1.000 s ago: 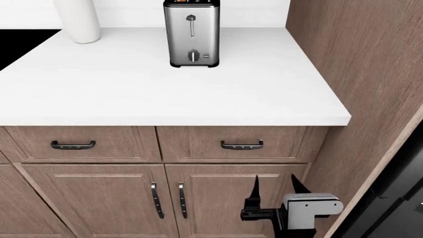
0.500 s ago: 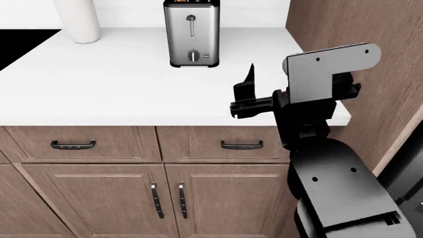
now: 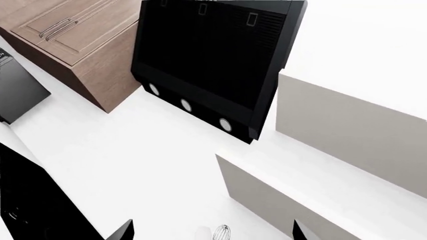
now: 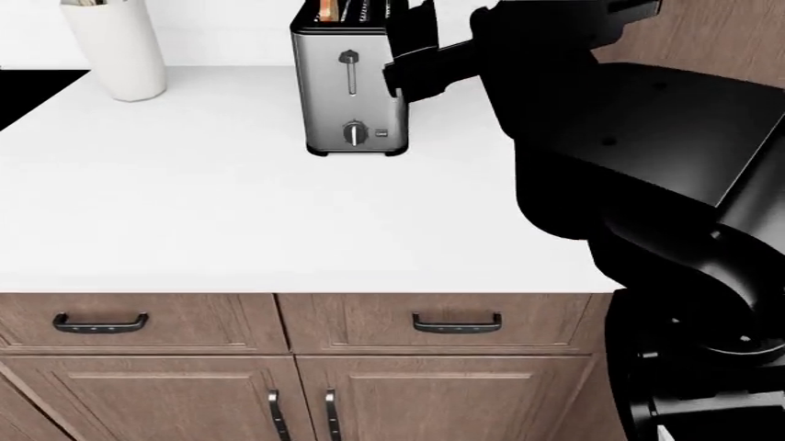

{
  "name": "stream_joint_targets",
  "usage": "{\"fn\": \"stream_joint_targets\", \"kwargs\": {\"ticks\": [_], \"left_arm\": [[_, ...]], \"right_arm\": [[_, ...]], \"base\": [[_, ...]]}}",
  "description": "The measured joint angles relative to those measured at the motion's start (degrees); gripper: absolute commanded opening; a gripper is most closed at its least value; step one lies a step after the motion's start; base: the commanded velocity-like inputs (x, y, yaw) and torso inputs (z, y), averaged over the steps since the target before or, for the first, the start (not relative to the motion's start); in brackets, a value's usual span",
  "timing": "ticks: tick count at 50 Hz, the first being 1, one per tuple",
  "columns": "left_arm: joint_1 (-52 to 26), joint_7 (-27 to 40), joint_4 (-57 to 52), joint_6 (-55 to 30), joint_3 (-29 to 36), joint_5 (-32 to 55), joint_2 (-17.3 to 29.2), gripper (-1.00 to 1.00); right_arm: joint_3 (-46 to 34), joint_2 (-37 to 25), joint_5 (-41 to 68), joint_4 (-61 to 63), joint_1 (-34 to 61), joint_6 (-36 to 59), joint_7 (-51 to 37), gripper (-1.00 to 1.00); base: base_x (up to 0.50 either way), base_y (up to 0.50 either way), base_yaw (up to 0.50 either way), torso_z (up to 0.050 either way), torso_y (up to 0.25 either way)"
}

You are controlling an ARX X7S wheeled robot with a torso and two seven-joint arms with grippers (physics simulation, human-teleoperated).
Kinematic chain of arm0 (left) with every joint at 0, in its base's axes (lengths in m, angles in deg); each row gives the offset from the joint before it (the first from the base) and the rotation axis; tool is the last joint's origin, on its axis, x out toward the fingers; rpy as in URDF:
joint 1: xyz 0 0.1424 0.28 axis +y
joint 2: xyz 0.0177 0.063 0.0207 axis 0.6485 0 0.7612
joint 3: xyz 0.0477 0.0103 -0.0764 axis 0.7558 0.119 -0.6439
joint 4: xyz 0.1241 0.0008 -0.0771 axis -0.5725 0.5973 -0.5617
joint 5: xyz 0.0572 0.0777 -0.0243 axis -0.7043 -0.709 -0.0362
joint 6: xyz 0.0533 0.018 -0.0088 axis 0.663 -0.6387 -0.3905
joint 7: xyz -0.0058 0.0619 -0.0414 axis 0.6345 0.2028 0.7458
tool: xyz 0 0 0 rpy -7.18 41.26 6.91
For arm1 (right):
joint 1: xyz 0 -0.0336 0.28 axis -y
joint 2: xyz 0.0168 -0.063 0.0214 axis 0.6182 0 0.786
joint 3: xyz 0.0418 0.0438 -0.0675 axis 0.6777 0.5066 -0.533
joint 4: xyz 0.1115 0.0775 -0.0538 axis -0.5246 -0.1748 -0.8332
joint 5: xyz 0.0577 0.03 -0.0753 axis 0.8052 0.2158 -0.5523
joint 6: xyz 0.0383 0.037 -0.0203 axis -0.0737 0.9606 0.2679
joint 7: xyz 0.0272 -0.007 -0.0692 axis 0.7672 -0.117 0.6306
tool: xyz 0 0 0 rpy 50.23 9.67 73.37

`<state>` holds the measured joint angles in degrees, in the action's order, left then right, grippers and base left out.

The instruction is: Push down the lever of the toaster to turn it on.

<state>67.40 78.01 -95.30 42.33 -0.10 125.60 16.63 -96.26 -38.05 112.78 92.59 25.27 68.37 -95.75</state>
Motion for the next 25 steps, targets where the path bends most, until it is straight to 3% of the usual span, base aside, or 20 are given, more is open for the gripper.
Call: {"fn": "stream_joint_targets", "kwargs": {"ticks": [7, 21, 25], "left_arm": [[0.31, 0.18, 0.04, 0.53, 0.29, -0.07, 0.25, 1.00], [0.86, 0.57, 0.12, 1.47, 0.78, -0.25, 0.72, 1.00], [1.01, 0.65, 0.20, 1.75, 0.94, -0.25, 0.84, 1.00]], "right_arm": [[-0.91, -0.34, 2.10, -1.60, 1.69, -0.65, -1.39, 1.00], [-3.26, -0.71, 3.78, -3.19, 3.19, -1.53, -2.44, 1.00], [-3.60, -0.67, 4.19, -3.44, 3.18, -1.90, -2.57, 1.00]], "base": [[0.50, 0.05, 0.00, 0.000, 0.000], [0.50, 0.27, 0.00, 0.000, 0.001], [0.06, 0.03, 0.00, 0.000, 0.000]]}}
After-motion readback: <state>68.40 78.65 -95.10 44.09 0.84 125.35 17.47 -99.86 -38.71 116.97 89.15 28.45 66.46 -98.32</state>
